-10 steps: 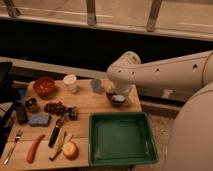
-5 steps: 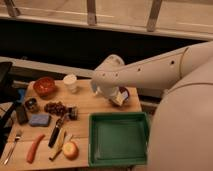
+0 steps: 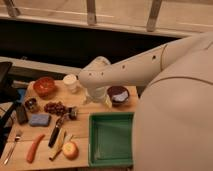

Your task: Place pepper in table surface

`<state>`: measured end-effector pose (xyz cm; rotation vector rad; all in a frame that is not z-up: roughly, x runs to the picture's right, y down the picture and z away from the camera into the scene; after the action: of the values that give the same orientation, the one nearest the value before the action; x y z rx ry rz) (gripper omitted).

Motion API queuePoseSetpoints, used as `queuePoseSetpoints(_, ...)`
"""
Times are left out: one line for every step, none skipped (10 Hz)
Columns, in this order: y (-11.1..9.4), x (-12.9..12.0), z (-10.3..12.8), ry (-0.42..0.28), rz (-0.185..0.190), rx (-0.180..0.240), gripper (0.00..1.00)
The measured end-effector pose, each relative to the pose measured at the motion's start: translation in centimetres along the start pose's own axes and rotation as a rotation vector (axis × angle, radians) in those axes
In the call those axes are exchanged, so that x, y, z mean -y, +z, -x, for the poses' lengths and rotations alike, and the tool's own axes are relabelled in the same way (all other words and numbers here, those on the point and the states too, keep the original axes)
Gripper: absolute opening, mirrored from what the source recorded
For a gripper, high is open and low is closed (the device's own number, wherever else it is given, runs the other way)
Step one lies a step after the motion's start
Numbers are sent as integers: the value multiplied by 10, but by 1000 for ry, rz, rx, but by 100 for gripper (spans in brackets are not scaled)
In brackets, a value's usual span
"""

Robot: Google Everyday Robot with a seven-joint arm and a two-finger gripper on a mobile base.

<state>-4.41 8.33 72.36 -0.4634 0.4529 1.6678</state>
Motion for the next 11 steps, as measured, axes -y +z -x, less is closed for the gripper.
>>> queuePoseSetpoints(2,-19,-12,-57,8,-30,80)
queuePoseSetpoints(3,-25,-17,-86,8,-40,80)
queuePoseSetpoints(3,-24,-17,-87,6,-41,80)
queuePoseSetpoints(3,-22,-17,-87,2,-40,80)
queuePoseSetpoints(3,-24,-17,-91,3,-40,80)
queuePoseSetpoints(3,-23,-17,-88,4,-40,80)
queuePoseSetpoints(3,-24,-17,-88,8,-38,80)
queuePoseSetpoints(1,-29,-14,-109,19,-31,80)
queuePoseSetpoints(-1,-37,-11,-130,27,-26,80)
queuePoseSetpoints(-2,-52,-8,-162,39,-19,80)
queuePoseSetpoints(-3,-72,-4,-200,54,-11,80)
